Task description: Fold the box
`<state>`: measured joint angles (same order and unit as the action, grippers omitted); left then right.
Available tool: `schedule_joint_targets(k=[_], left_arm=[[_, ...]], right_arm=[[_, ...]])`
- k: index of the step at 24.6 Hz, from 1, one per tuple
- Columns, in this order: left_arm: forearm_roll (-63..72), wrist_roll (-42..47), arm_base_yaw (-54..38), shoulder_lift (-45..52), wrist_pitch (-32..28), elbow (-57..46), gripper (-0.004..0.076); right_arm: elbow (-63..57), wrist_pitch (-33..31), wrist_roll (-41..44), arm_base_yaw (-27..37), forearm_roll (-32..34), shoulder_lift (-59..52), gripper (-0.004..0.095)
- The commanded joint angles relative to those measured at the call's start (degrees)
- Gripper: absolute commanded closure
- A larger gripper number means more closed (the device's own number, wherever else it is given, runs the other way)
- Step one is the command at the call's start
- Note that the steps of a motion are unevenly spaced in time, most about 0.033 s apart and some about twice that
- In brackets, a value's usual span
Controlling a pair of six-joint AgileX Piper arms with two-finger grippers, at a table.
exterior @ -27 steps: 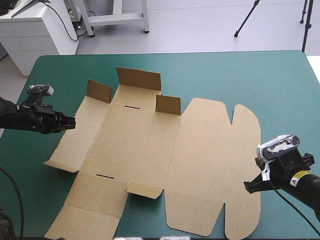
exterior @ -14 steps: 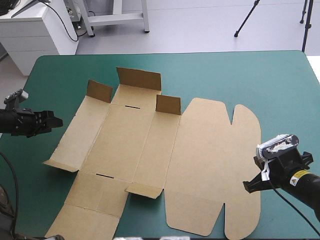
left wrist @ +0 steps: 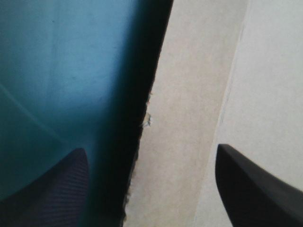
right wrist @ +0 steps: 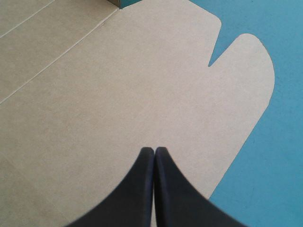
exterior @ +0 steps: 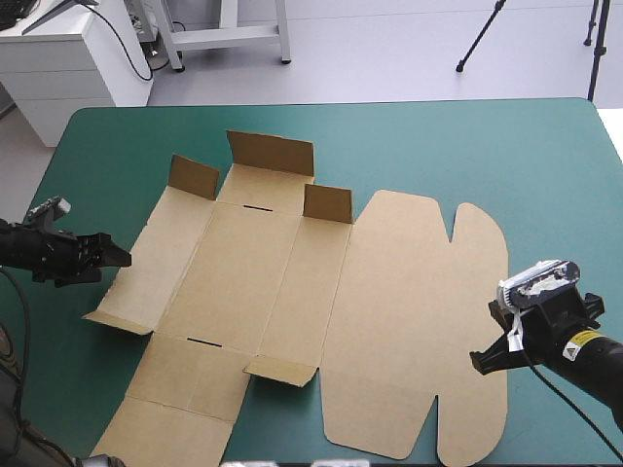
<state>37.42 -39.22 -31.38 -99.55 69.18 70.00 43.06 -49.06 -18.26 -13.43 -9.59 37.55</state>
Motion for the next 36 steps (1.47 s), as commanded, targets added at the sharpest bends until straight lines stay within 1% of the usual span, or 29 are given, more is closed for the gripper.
schedule_joint_targets(k=[1,6,10,17,20,26,29,36], left_arm=[[2.5,-0.8,-0.2,1.3,5.2,1.7,0.0166],[1.7,-1.4,2.2,0.2,5.2,1.7,0.0166],[-1.9,-0.3,6.3,0.1,5.3,1.4,0.0166],[-2.3,0.0,9.4,0.1,5.3,-3.2,0.0170],[-2.0,0.0,9.4,0.1,5.3,-3.6,0.0201],[-1.2,-0.1,9.4,0.1,5.3,-3.6,0.0304],[-0.9,-0.3,9.4,0.1,5.3,-3.6,0.0341],[1.7,-1.6,9.4,0.1,5.3,-3.6,0.0342]], right_arm=[[1.5,3.8,-0.8,0.4,-0.9,0.0,0.0931],[1.5,3.9,-1.2,0.4,-1.1,0.0,0.0931],[1.5,4.2,-1.4,0.4,-1.7,0.0,0.0931],[1.5,4.7,-1.6,0.4,-2.3,0.0,0.0931],[1.5,4.7,-1.6,0.4,-2.7,0.0,0.0931],[1.5,4.7,-1.6,0.4,-2.8,0.0,0.0931],[1.5,5.0,-1.6,0.4,-2.8,0.0,0.0931],[1.5,5.2,-1.6,0.4,-2.8,0.0,0.0932]])
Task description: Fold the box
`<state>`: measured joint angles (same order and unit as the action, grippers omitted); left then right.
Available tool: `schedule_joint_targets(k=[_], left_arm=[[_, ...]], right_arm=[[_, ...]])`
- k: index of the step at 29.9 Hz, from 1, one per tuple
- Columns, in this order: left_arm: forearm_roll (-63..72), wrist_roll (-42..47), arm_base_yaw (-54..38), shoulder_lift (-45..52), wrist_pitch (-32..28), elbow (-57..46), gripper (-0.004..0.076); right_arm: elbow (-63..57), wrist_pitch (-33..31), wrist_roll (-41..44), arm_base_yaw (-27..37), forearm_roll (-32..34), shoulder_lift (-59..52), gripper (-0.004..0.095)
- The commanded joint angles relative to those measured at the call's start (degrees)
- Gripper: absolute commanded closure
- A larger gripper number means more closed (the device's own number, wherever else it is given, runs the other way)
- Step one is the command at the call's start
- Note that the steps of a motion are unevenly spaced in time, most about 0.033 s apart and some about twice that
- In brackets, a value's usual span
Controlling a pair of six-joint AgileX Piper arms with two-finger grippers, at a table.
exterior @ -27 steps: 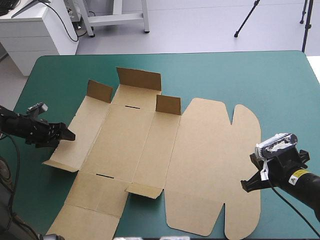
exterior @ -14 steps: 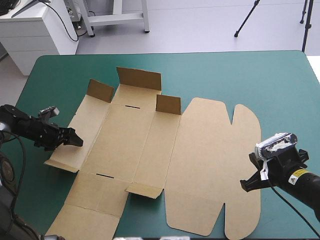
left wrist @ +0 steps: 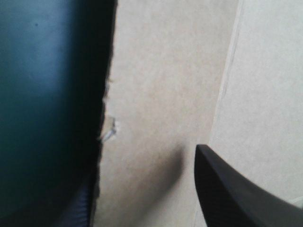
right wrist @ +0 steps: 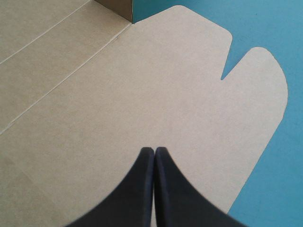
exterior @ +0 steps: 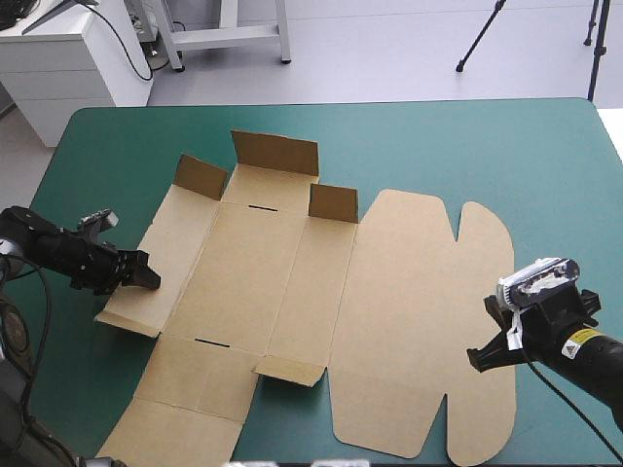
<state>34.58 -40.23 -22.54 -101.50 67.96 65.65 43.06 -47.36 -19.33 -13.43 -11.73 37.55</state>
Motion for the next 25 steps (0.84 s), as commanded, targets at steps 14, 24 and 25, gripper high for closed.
schedule_joint_targets(k=[14,24,25], left_arm=[[4.6,-0.5,5.7,2.0,6.5,0.7,0.0336],[4.6,-0.5,5.7,2.0,6.4,1.0,0.0725],[4.7,-0.5,5.7,2.0,6.4,1.0,0.0725]], right_arm=[[1.5,3.8,-0.5,0.4,-1.0,0.0,0.0931],[1.5,3.8,-0.5,0.4,-2.0,0.0,0.0931],[1.5,3.8,-0.5,0.4,-2.0,0.0,0.0931]])
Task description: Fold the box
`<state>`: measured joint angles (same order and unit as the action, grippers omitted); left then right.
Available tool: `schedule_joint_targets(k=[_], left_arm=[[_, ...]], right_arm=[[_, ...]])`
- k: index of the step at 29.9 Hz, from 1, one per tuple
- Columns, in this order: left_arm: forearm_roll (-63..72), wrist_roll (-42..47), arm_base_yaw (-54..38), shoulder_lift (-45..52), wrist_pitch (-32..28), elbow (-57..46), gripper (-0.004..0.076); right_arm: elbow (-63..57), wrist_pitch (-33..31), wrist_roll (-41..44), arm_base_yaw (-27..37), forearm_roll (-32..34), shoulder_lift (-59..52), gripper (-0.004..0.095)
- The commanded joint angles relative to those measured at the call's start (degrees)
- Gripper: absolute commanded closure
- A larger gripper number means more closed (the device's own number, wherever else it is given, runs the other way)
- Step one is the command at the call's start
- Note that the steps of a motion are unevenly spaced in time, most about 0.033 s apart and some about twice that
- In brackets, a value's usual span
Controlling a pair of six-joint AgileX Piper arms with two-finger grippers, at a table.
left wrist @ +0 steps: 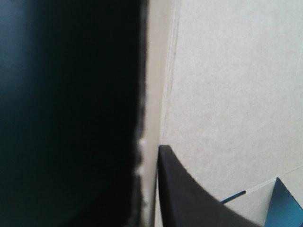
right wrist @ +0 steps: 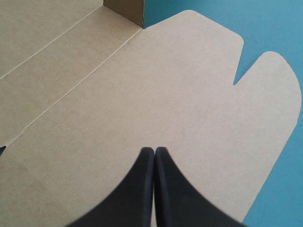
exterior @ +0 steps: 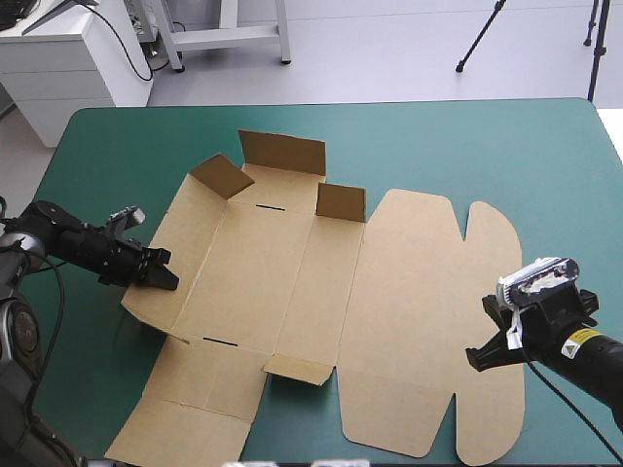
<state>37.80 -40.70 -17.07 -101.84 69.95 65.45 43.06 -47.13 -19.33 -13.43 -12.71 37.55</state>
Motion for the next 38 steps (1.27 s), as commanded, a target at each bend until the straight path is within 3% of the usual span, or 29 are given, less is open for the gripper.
schedule_joint_targets(k=[1,13,26,38], left_arm=[[1.7,0.0,0.2,2.3,4.4,1.4,0.0725],[2.1,1.6,4.9,5.6,4.4,14.0,0.0733],[-18.3,4.8,25.5,6.7,3.5,34.3,0.0733],[-40.7,4.8,44.9,8.0,-7.3,39.9,0.0734]], right_arm=[[1.5,3.6,-0.5,0.4,-1.0,0.0,0.0931],[1.5,3.1,-0.5,0.4,-1.1,0.0,0.0931],[1.5,3.1,-0.5,0.4,-1.3,0.0,0.0931],[4.0,3.6,-0.1,0.4,-1.3,0.0,0.0931]])
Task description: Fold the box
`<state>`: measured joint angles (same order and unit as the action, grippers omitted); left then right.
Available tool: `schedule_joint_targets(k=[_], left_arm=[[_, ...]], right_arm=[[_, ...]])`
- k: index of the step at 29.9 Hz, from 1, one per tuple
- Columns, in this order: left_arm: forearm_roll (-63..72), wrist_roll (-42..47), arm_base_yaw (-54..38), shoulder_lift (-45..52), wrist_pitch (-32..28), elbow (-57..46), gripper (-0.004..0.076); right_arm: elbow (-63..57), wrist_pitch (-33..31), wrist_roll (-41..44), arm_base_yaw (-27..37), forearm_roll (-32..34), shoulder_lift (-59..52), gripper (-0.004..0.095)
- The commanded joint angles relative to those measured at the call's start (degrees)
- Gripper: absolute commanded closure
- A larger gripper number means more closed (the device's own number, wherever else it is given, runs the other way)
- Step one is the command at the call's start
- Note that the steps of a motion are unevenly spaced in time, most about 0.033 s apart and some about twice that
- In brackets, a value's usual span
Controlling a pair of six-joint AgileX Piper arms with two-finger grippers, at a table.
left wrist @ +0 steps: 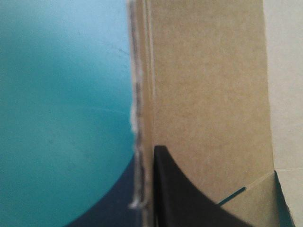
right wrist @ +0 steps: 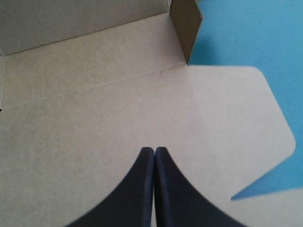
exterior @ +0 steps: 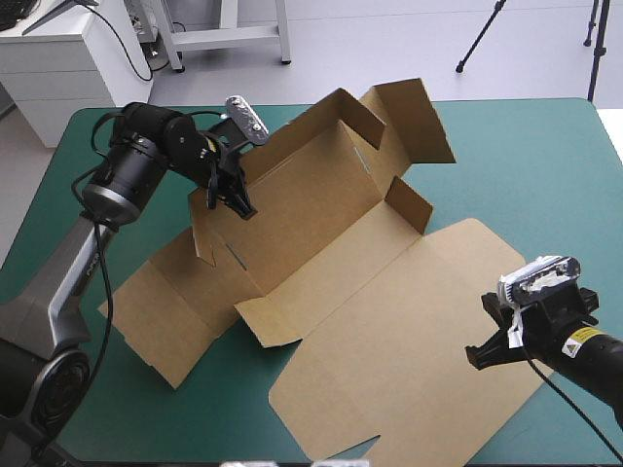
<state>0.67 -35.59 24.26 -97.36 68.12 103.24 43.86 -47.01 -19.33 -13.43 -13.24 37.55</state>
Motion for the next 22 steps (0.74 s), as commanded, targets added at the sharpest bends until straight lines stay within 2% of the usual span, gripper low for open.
schedule_joint_targets(k=[1,9,22], left_arm=[[-4.7,-0.3,5.1,3.5,-6.1,2.1,0.0734],[-13.7,-0.6,13.9,3.6,-13.1,1.8,0.0734],[-26.3,-0.6,20.4,3.6,-17.9,1.8,0.0734]], right_arm=[[3.9,3.5,-0.1,0.4,-0.6,0.0,0.0931],[7.7,2.5,0.7,0.4,-0.3,0.0,0.0931],[7.9,3.0,2.5,0.4,1.2,0.0,0.0931]])
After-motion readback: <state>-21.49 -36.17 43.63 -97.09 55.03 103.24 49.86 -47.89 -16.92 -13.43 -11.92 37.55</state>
